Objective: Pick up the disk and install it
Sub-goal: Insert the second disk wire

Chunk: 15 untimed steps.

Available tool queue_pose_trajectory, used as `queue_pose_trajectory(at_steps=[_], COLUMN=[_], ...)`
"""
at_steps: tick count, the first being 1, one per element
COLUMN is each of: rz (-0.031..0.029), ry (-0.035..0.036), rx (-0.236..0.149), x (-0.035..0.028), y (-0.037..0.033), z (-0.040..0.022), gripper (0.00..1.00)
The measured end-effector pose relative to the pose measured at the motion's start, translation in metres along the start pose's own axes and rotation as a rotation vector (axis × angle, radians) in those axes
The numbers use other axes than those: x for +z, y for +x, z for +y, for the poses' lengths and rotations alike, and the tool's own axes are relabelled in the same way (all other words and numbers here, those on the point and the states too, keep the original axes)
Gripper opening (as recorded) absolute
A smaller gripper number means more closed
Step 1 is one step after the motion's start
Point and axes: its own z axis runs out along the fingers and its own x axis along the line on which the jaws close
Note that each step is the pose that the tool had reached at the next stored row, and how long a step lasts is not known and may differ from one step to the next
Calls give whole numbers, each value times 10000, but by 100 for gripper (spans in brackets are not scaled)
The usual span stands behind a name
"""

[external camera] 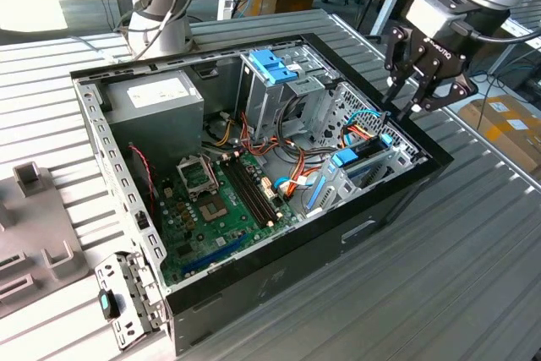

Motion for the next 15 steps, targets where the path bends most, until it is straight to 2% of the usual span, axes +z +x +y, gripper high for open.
queue_pose_trajectory(at_steps=[2,3,11,15], rz=[-1,0,0,0], ry=[0,0,0,0], rx=[0,0,1,1], x=[1,1,3,3], y=[0,0,2,1], z=[-22,-62,-236,-262], gripper=[42,42,42,42])
